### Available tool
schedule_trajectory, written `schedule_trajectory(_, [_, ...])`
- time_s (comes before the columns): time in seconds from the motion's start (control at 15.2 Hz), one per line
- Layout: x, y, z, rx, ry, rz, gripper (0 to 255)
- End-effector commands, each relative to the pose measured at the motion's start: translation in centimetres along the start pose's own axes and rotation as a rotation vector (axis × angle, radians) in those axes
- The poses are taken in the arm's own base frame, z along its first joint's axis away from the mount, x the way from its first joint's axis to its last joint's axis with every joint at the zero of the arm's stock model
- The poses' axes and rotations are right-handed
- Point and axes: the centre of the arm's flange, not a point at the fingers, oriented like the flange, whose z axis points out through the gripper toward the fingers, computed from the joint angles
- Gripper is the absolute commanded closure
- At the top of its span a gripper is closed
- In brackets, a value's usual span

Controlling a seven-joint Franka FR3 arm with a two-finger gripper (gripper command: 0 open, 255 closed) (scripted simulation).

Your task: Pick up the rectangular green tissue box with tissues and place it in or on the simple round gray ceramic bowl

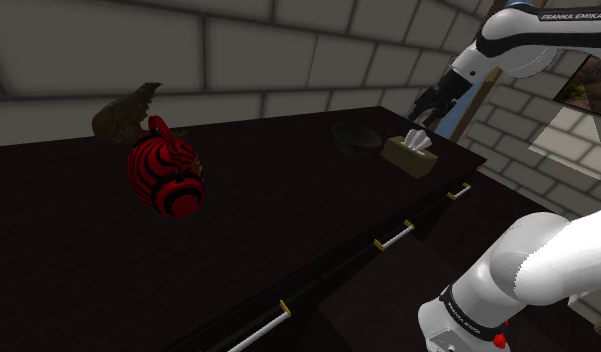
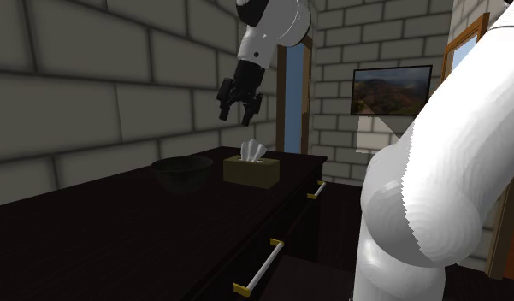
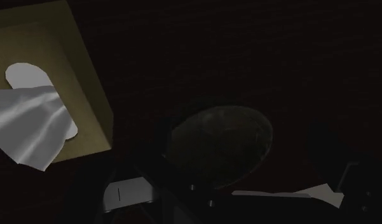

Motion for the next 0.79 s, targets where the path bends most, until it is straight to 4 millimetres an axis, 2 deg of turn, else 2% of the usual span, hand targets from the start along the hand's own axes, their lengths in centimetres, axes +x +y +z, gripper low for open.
schedule_trajectory(0.0, [0.9, 2.9, 0.3, 0.029, 0.015, 0.009, 0])
schedule_trajectory(0.73, [4.9, 18.5, 3.7, 0.193, 0.091, 0.066, 0])
